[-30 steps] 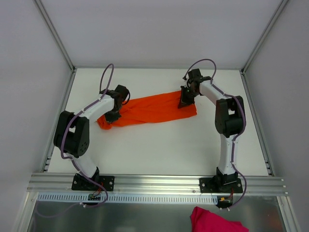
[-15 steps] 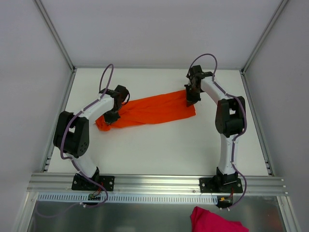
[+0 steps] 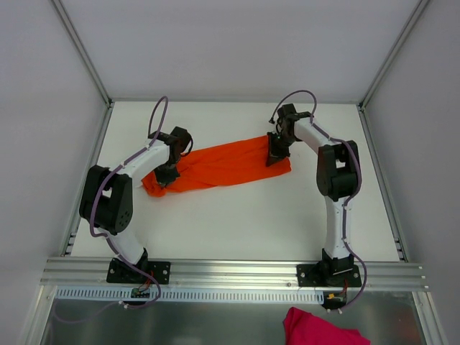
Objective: Fold and stack the t-shirts
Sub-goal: Fold the other side of the tshirt into a rectangle
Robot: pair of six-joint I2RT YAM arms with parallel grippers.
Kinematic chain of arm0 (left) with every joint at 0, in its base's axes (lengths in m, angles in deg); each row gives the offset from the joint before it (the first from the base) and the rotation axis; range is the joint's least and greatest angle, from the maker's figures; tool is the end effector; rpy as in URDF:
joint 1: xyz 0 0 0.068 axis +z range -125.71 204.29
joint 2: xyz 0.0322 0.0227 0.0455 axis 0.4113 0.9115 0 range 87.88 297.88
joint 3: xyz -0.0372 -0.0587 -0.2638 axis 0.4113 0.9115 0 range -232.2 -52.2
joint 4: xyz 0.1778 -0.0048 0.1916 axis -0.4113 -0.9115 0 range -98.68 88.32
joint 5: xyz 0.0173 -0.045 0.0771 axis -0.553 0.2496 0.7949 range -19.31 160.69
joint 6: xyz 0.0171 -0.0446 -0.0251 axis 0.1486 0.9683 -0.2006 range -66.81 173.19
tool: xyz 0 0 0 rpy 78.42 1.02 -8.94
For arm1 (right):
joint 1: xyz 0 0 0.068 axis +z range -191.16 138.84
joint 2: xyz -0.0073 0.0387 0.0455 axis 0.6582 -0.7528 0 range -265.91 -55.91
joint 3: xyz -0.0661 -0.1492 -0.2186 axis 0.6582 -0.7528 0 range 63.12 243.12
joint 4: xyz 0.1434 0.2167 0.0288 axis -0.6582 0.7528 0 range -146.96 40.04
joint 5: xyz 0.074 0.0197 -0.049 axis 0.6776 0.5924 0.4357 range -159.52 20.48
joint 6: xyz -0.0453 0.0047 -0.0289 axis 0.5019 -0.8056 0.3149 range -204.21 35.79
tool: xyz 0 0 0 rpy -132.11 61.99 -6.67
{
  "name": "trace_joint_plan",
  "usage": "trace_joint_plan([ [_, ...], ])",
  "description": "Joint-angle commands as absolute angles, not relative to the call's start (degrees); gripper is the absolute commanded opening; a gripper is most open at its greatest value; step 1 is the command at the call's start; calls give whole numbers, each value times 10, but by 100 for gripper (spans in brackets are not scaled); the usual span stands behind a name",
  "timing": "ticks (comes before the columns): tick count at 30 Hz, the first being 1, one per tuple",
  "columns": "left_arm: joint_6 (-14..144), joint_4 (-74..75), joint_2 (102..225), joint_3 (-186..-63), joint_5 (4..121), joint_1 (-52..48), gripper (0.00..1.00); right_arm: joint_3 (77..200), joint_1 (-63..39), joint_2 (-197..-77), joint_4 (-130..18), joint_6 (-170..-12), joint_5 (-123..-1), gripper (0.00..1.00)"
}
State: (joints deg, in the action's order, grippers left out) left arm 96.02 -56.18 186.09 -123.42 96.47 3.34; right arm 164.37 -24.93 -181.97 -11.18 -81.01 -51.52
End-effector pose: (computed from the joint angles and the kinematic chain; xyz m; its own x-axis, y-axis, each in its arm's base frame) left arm 0.3033 -0.0996 0.2121 -0.8554 -0.3281 -0.4009 -0.4359 0.8739 0.2150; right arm 0.4374 0.1388 0.1768 -0.8838 -0.3126 -0.3480 -0.4144 0.8683 0.2725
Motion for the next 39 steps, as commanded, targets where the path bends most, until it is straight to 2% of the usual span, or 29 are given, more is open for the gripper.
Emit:
trace_joint_plan([
  [1,956,-571,1855,-1254,951,32,0,1650,-242,-1836,-140,-832,-433,1],
  [4,955,-577,1862,-1262,944,32,0,1652,-237,-1853,-144,-840,-424,1],
  [22,948,-621,1815,-1233,935,32,0,1610,-229,-1811,-110,-809,-575,1],
  [31,961,-711,1796,-1192,972,37,0,1629,-229,-1799,-88,-804,-608,1],
  [34,963,-743,1795,-1184,1003,38,3,1633,-228,-1797,-84,-804,-612,1],
  [39,949,-773,1782,-1178,1032,43,13,1654,-228,-1800,-72,-803,-625,1],
])
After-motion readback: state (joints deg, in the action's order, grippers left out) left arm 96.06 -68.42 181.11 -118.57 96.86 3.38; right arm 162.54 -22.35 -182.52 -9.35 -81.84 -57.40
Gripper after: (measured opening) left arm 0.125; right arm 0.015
